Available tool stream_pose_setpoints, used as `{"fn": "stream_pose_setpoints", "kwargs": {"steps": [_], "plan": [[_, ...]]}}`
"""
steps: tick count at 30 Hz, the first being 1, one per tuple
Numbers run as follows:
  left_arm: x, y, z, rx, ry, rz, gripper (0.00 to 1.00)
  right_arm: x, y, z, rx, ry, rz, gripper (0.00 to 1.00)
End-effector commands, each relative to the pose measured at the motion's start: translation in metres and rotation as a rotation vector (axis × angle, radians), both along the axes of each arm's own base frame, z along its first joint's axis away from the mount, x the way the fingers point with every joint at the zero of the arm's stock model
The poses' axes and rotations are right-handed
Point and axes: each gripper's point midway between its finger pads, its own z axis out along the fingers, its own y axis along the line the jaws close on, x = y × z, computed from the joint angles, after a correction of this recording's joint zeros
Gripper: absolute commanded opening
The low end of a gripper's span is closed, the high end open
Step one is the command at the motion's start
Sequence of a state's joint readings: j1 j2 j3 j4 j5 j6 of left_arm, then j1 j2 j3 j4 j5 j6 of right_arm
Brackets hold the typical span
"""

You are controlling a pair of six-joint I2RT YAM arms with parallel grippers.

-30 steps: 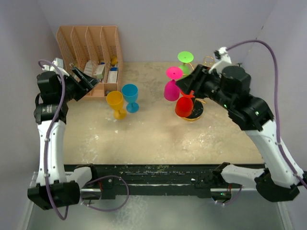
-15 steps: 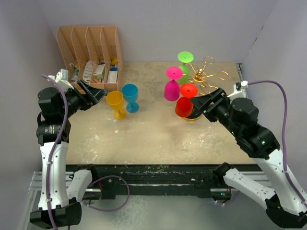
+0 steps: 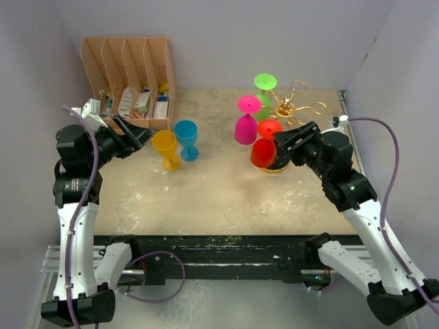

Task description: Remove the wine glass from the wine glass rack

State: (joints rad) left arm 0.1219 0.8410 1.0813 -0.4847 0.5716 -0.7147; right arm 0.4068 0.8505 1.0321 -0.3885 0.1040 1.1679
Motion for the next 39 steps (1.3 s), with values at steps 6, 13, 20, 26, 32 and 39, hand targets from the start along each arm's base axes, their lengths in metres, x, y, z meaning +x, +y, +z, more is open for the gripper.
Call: {"fn": "stream_pose_setpoints", "kwargs": {"steps": [6,13,20,26,32,39], "plan": [[0.000,-0.002,0.018,0.019,-0.087,-0.014,0.79,0.019,0.010,0.024,0.087,-0.139,0.054,0.50],[-0.001,-0.002,0.014,0.016,-0.081,-0.013,0.79,0.025,0.013,0.025,0.094,-0.142,0.062,0.33],[-0.001,-0.003,0.011,0.008,-0.075,-0.017,0.79,0.021,0.005,0.026,0.102,-0.149,0.022,0.11],[-0.002,-0.005,0.012,0.000,-0.076,-0.027,0.79,0.012,-0.005,0.035,0.118,-0.170,-0.017,0.00],[-0.003,-0.006,0.012,-0.011,-0.075,-0.031,0.79,0.002,-0.013,0.046,0.143,-0.192,-0.044,0.00],[-0.005,-0.007,0.012,-0.011,-0.075,-0.034,0.79,-0.003,-0.011,0.060,0.173,-0.218,-0.031,0.00]]}}
